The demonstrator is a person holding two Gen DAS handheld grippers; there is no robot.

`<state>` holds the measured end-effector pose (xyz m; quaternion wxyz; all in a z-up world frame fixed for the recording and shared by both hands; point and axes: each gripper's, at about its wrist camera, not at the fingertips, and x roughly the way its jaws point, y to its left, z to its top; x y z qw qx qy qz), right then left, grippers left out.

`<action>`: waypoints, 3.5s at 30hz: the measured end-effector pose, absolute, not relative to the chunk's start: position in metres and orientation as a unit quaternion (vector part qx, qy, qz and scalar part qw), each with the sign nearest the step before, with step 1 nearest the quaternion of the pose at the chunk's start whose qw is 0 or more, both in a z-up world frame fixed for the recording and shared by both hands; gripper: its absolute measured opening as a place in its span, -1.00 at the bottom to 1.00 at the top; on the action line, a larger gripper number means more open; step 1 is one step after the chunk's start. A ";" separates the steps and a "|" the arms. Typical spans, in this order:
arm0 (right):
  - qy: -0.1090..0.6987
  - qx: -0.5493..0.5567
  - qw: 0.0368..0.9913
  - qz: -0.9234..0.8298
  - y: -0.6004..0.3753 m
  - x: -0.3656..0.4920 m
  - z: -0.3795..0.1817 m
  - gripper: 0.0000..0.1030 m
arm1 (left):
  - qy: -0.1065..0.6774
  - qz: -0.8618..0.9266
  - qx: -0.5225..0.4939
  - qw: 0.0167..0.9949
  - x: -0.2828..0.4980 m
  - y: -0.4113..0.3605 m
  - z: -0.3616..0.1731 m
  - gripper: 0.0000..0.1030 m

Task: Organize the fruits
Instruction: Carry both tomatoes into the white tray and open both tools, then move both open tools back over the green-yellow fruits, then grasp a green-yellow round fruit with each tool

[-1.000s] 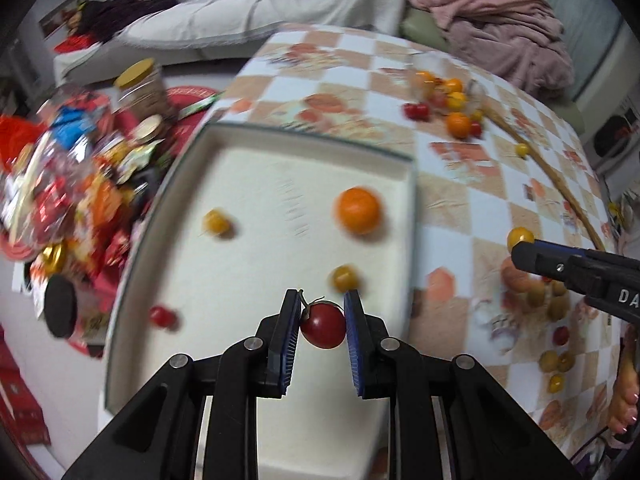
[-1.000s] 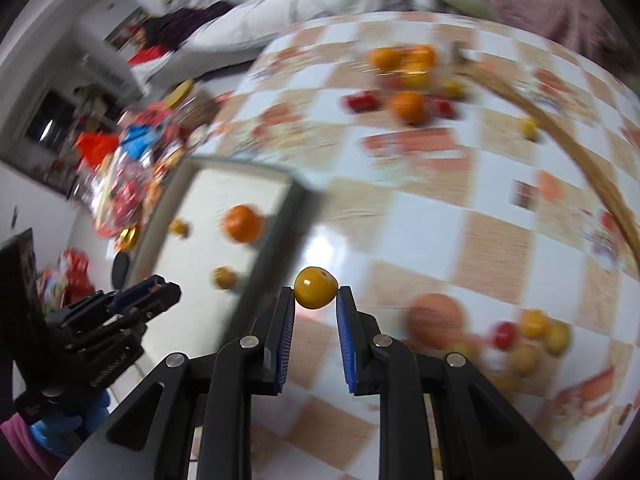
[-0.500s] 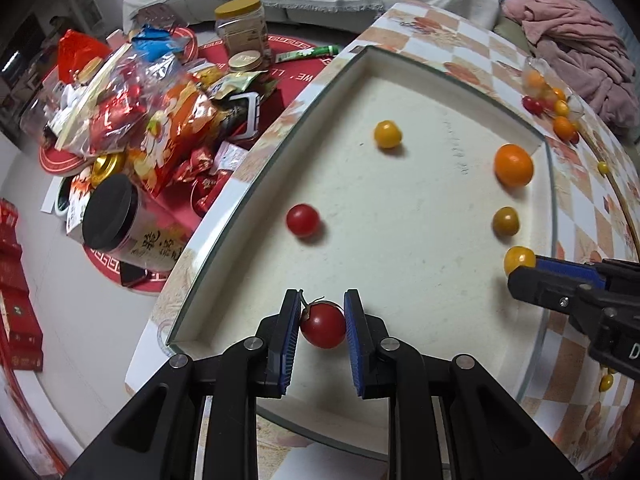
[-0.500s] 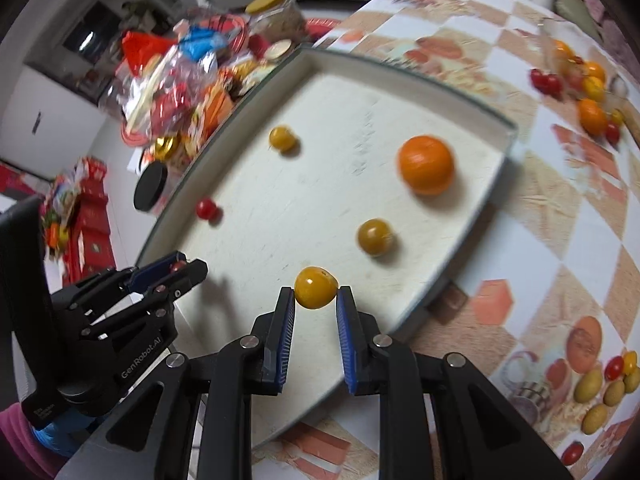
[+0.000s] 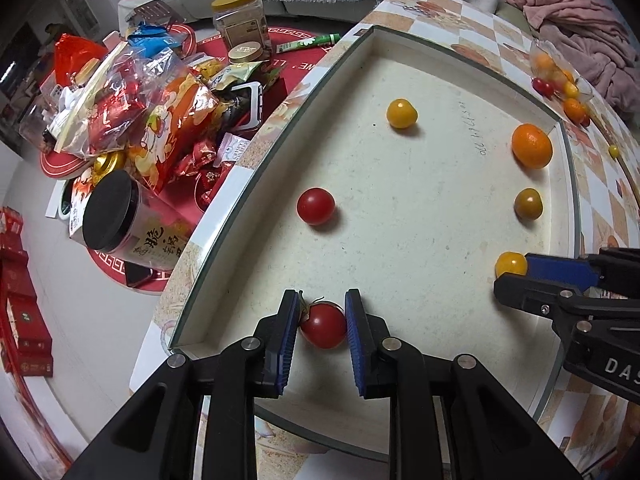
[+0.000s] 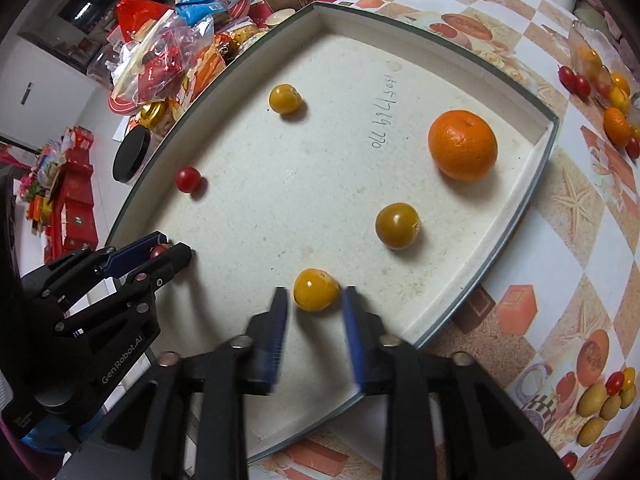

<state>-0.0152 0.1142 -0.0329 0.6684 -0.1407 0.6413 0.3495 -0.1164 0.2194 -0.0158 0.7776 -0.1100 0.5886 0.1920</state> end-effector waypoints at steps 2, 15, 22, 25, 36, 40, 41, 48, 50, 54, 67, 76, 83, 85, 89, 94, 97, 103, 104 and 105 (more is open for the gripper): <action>0.638 -0.132 0.673 0.350 0.110 -0.014 -0.027 0.02 | 0.589 0.199 -0.098 0.777 -0.116 0.220 -0.015 0.24; 0.615 -0.061 0.713 0.331 0.056 0.001 0.017 1.00 | 0.586 0.170 -0.056 0.791 -0.093 0.203 0.006 0.46; 0.620 -0.024 0.747 0.237 -0.025 0.015 0.023 1.00 | 0.572 0.117 -0.028 0.812 -0.060 0.163 0.028 0.45; 0.622 -0.009 0.761 0.185 -0.066 0.018 0.019 1.00 | 0.568 0.083 -0.012 0.819 -0.044 0.137 0.033 0.45; 0.622 0.036 0.781 0.039 -0.188 -0.004 0.015 1.00 | 0.583 -0.037 0.053 0.810 -0.012 0.021 0.019 0.46; 0.626 0.048 0.779 0.004 -0.218 -0.024 0.009 1.00 | 0.590 -0.071 0.063 0.802 -0.006 -0.011 0.011 0.45; 0.626 0.049 0.779 -0.003 -0.224 -0.028 0.008 1.00 | 0.594 -0.077 0.064 0.798 -0.004 -0.018 0.008 0.45; 0.633 0.058 0.772 -0.023 -0.246 -0.063 0.000 1.00 | 0.597 -0.105 0.076 0.792 0.005 -0.050 0.001 0.45; 0.637 0.054 0.769 -0.020 -0.244 -0.071 -0.003 1.00 | 0.599 -0.110 0.072 0.790 0.007 -0.054 -0.001 0.45; 0.638 0.032 0.769 -0.015 -0.236 -0.079 -0.011 1.00 | 0.600 -0.110 0.079 0.788 0.010 -0.061 -0.007 0.45; 0.627 0.075 0.776 0.013 -0.226 -0.059 -0.006 1.00 | 0.600 -0.117 0.093 0.786 0.022 -0.080 -0.020 0.45; 0.640 0.066 0.765 0.014 -0.215 -0.051 -0.018 0.39 | 0.602 -0.113 0.089 0.786 0.027 -0.086 -0.025 0.30; 0.639 0.014 0.769 0.029 -0.196 -0.048 -0.017 -0.32 | 0.596 -0.125 0.094 0.788 0.025 -0.095 -0.021 -0.37; 0.642 0.024 0.766 0.037 -0.196 -0.048 -0.017 -0.45 | 0.596 -0.126 0.095 0.787 0.024 -0.098 -0.020 -0.49; 0.642 0.075 0.762 0.045 -0.208 -0.049 -0.015 -0.45 | 0.603 -0.132 0.062 0.784 0.025 -0.087 -0.017 -0.49; 0.640 0.092 0.761 0.043 -0.217 -0.052 -0.011 -0.44 | 0.605 -0.130 0.038 0.785 0.019 -0.069 -0.012 -0.49; 0.639 0.095 0.762 0.045 -0.218 -0.050 -0.008 -0.44 | 0.604 -0.125 0.033 0.787 0.012 -0.062 -0.009 -0.49; 0.633 0.091 0.767 0.054 -0.213 -0.040 0.006 -0.44 | 0.598 -0.118 0.017 0.792 0.004 -0.049 0.001 -0.49; 0.632 0.090 0.768 0.056 -0.212 -0.038 0.008 -0.44 | 0.597 -0.117 0.013 0.794 0.002 -0.046 0.004 -0.49; 0.632 0.089 0.768 0.058 -0.210 -0.035 0.010 -0.44 | 0.594 -0.116 0.010 0.796 0.001 -0.043 0.006 -0.49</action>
